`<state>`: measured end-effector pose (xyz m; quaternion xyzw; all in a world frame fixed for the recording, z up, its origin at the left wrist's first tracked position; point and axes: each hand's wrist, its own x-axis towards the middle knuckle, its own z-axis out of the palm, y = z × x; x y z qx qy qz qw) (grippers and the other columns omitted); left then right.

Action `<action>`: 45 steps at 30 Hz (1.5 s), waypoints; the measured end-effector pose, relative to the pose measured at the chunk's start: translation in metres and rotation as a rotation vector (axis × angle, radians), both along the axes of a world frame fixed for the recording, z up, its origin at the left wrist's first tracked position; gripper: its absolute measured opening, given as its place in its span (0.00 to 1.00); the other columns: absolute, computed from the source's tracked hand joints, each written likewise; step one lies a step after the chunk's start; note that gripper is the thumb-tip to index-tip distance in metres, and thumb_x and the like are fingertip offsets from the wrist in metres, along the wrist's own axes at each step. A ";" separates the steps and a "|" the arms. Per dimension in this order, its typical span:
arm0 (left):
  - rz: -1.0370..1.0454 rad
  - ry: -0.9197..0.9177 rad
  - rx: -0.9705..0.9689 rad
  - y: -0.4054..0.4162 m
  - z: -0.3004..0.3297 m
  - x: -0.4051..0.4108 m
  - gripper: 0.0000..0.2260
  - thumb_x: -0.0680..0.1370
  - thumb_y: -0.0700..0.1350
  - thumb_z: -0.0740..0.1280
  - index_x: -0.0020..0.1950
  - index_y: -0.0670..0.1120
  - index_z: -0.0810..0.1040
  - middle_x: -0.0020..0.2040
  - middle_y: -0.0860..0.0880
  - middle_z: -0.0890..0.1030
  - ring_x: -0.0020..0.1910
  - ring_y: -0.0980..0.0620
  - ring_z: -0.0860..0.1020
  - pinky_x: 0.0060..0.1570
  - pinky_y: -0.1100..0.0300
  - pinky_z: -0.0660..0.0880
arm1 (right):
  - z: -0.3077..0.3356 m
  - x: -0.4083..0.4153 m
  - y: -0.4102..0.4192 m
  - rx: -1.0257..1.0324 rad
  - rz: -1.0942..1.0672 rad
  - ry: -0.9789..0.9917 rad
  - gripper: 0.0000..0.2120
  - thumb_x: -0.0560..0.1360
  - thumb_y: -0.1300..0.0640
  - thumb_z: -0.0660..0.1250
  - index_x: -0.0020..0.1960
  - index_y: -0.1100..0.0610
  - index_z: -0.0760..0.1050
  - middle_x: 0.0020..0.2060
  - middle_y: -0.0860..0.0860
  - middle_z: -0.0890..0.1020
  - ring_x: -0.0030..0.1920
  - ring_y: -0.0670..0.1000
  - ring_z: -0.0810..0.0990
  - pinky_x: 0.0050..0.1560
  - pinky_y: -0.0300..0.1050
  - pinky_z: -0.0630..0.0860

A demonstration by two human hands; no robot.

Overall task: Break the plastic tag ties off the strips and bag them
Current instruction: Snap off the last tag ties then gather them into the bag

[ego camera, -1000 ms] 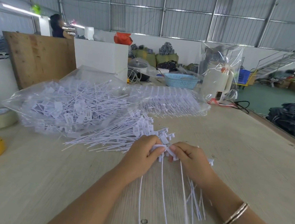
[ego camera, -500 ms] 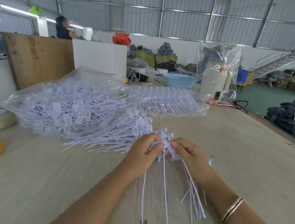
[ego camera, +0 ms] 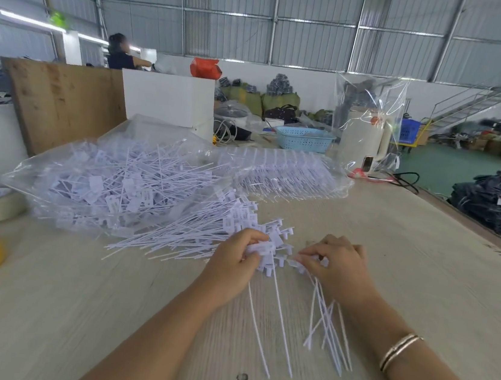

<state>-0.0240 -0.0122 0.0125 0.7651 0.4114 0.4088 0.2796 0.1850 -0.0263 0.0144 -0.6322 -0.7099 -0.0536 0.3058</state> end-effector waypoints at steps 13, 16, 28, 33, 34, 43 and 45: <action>-0.046 -0.008 0.033 0.000 -0.006 0.006 0.12 0.78 0.42 0.63 0.49 0.61 0.69 0.49 0.59 0.77 0.47 0.65 0.75 0.45 0.69 0.70 | 0.006 -0.044 -0.020 0.058 0.312 0.000 0.19 0.73 0.50 0.66 0.64 0.45 0.72 0.48 0.39 0.76 0.50 0.42 0.75 0.54 0.43 0.62; -0.056 -0.040 0.034 -0.002 -0.005 0.007 0.12 0.78 0.40 0.63 0.54 0.57 0.70 0.52 0.57 0.76 0.51 0.63 0.75 0.50 0.67 0.70 | 0.004 -0.043 -0.017 0.051 0.319 0.027 0.21 0.72 0.56 0.68 0.64 0.47 0.72 0.47 0.37 0.70 0.45 0.38 0.71 0.51 0.43 0.64; -0.152 -0.233 -0.281 0.000 -0.005 0.008 0.09 0.79 0.48 0.63 0.45 0.44 0.77 0.36 0.47 0.81 0.32 0.58 0.78 0.34 0.67 0.72 | 0.009 -0.040 -0.020 0.101 0.260 0.043 0.10 0.71 0.57 0.71 0.52 0.57 0.81 0.45 0.51 0.77 0.41 0.49 0.76 0.48 0.40 0.65; -0.212 -0.215 -0.286 0.001 -0.004 0.006 0.07 0.80 0.42 0.62 0.48 0.39 0.76 0.37 0.47 0.79 0.32 0.61 0.77 0.36 0.70 0.73 | 0.012 -0.037 -0.023 0.067 0.336 0.091 0.09 0.72 0.57 0.71 0.51 0.56 0.82 0.39 0.47 0.75 0.36 0.47 0.74 0.47 0.46 0.70; -0.220 -0.205 -0.277 0.001 -0.004 0.006 0.08 0.80 0.42 0.62 0.49 0.38 0.75 0.37 0.48 0.79 0.32 0.62 0.77 0.37 0.70 0.73 | 0.012 -0.037 -0.023 0.068 0.348 0.105 0.08 0.72 0.57 0.71 0.50 0.56 0.83 0.39 0.48 0.76 0.36 0.48 0.74 0.46 0.47 0.71; -0.255 -0.224 -0.243 -0.002 -0.002 0.006 0.05 0.80 0.41 0.62 0.46 0.41 0.74 0.40 0.46 0.78 0.36 0.60 0.77 0.41 0.68 0.75 | 0.007 -0.030 -0.012 0.089 0.445 0.347 0.12 0.73 0.62 0.69 0.35 0.49 0.80 0.30 0.40 0.77 0.36 0.42 0.77 0.40 0.34 0.70; -0.257 -0.228 -0.238 -0.002 -0.001 0.005 0.05 0.80 0.41 0.62 0.47 0.40 0.74 0.40 0.45 0.78 0.36 0.60 0.77 0.41 0.68 0.75 | 0.007 -0.030 -0.012 0.116 0.455 0.349 0.09 0.73 0.61 0.69 0.37 0.51 0.82 0.30 0.40 0.77 0.36 0.41 0.77 0.39 0.32 0.70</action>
